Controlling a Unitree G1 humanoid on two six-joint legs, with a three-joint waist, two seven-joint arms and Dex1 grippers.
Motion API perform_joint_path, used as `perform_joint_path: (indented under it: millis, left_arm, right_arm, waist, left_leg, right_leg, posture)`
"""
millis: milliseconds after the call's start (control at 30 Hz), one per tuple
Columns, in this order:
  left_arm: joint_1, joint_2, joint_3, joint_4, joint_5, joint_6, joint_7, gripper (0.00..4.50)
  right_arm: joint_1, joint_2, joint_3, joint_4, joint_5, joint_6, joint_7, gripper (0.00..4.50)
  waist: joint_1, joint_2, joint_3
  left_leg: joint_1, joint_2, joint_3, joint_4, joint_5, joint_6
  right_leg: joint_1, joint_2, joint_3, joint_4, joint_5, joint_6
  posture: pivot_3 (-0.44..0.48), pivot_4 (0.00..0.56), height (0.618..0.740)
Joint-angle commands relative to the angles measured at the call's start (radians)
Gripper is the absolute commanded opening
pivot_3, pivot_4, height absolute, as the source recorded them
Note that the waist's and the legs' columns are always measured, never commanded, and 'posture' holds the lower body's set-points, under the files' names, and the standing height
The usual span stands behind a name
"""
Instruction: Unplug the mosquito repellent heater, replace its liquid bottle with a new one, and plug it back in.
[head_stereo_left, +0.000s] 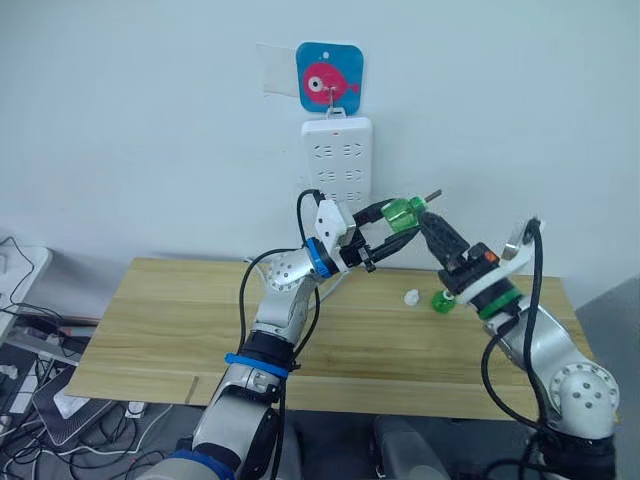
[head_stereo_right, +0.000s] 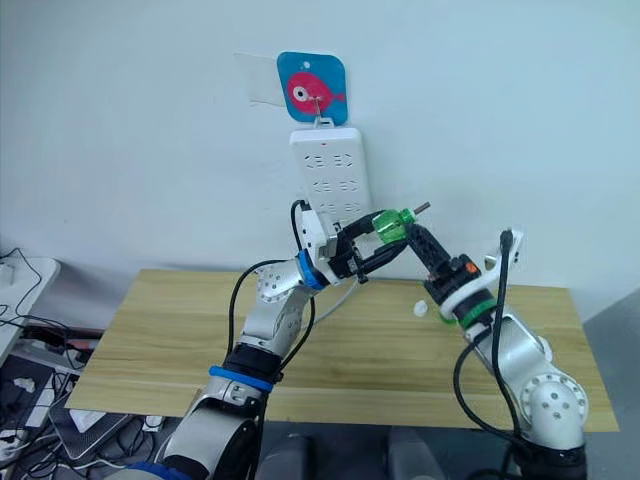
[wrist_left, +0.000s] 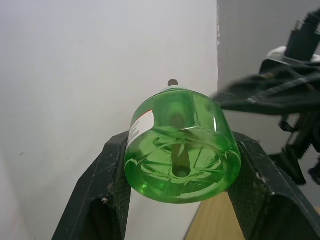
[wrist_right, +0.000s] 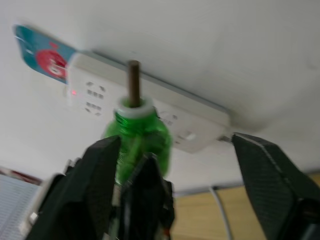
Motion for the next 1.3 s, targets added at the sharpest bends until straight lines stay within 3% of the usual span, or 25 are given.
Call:
perform_joint_path:
  millis: [33, 200, 367, 567, 767, 1300]
  left_arm:
    - [-0.013, 0.024, -0.015, -0.037, -0.029, 0.032, -0.070, 2.23]
    - [0.018, 0.047, -0.035, -0.054, -0.047, 0.070, -0.153, 2.23]
    - [0.048, 0.059, -0.053, -0.083, -0.048, 0.087, -0.194, 2.23]
    - [0.083, 0.064, -0.051, -0.140, -0.047, 0.119, -0.167, 2.23]
    - [0.131, 0.083, -0.053, -0.208, -0.046, 0.151, -0.147, 2.23]
    - [0.147, 0.101, -0.058, -0.242, -0.035, 0.163, -0.114, 2.23]
  right_arm:
    - [0.118, -0.200, -0.098, -0.041, 0.000, 0.118, 0.074, 4.47]
    - [0.259, -0.569, -0.149, 0.084, -0.308, 0.250, 0.245, 4.47]
    - [0.220, -0.729, -0.092, 0.350, -0.542, 0.288, 0.453, 4.47]
    - [0.037, -0.749, 0.073, 0.603, -0.775, 0.310, 0.662, 4.47]
    - [-0.108, -0.703, 0.154, 0.809, -0.937, 0.321, 0.784, 4.47]
    - [-0.313, -0.573, 0.208, 1.026, -1.200, 0.319, 0.935, 4.47]
  waist:
    - [0.001, 0.000, 0.000]
    - [-0.004, -0.001, 0.002]
    - [-0.005, -0.003, 0.007]
    - [0.000, 0.002, 0.020]
    - [0.010, 0.005, 0.030]
    - [0.025, 0.006, 0.048]
  left_leg:
    - [-0.001, 0.000, 0.000, 0.000, 0.000, 0.000]
    - [-0.001, -0.001, 0.002, 0.000, 0.000, 0.000]
    - [0.003, -0.001, 0.003, 0.000, 0.000, 0.000]
    - [0.003, -0.001, 0.003, 0.001, 0.000, 0.001]
    - [0.002, -0.001, 0.003, 0.000, 0.000, 0.001]
    - [0.002, -0.002, 0.003, 0.000, 0.000, 0.001]
  right_leg:
    - [0.000, 0.000, 0.000, -0.001, 0.000, 0.000]
    - [0.000, -0.001, 0.001, -0.004, 0.001, 0.002]
    - [0.003, -0.001, 0.003, -0.004, -0.001, 0.007]
    - [0.003, 0.000, 0.004, -0.004, -0.001, 0.008]
    - [0.003, -0.001, 0.003, -0.005, 0.001, 0.004]
    - [0.003, -0.004, 0.002, -0.005, 0.002, 0.004]
  posture:
    - [-0.059, 0.184, 0.740]
    - [-0.063, 0.203, 0.740]
    - [-0.048, 0.217, 0.740]
    - [-0.008, 0.237, 0.740]
    - [0.017, 0.244, 0.740]
    - [0.040, 0.265, 0.740]
